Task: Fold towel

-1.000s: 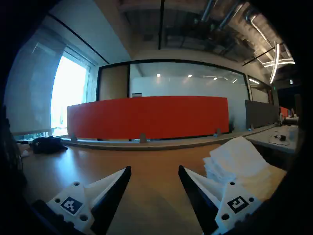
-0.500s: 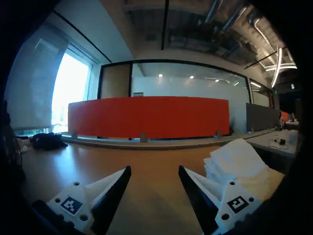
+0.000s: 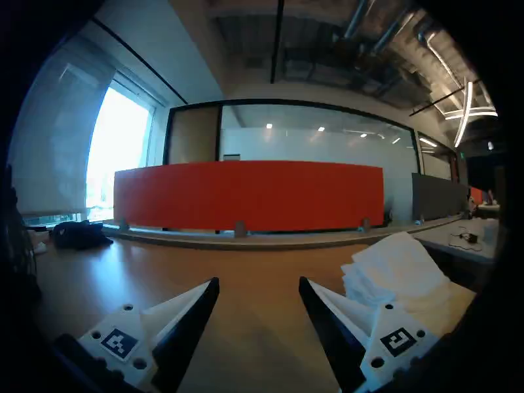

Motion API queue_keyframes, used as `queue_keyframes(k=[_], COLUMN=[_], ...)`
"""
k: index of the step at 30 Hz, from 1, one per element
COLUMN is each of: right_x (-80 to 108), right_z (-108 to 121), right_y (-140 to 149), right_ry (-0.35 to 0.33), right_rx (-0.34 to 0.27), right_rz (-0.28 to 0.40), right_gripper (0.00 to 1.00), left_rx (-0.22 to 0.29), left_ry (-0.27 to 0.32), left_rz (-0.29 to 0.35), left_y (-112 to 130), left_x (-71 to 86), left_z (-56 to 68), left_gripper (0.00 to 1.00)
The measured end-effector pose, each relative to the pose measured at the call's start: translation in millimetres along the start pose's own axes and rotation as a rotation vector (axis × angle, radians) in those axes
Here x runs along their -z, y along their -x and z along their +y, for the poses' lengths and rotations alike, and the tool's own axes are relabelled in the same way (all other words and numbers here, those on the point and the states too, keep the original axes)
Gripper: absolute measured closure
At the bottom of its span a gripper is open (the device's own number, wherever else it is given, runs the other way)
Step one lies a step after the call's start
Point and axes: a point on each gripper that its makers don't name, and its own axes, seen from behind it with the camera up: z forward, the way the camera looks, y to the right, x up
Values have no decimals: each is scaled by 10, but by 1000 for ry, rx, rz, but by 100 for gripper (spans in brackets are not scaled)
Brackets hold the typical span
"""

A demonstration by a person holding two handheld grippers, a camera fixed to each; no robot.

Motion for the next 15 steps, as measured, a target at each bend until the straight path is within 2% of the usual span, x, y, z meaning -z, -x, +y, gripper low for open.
queue_keyframes(k=[3, 15], right_x=[-1, -1], right_z=[-5, -1], right_y=[-4, -5], right_ry=[-1, 0], right_rx=[0, 0], right_rz=[-1, -1], right_gripper=[0, 0], left_rx=[0, 1], left_ry=[0, 0], left_rz=[0, 0], left_y=[2, 3], left_x=[-3, -2], left_z=[0, -5], left_gripper=[6, 6])
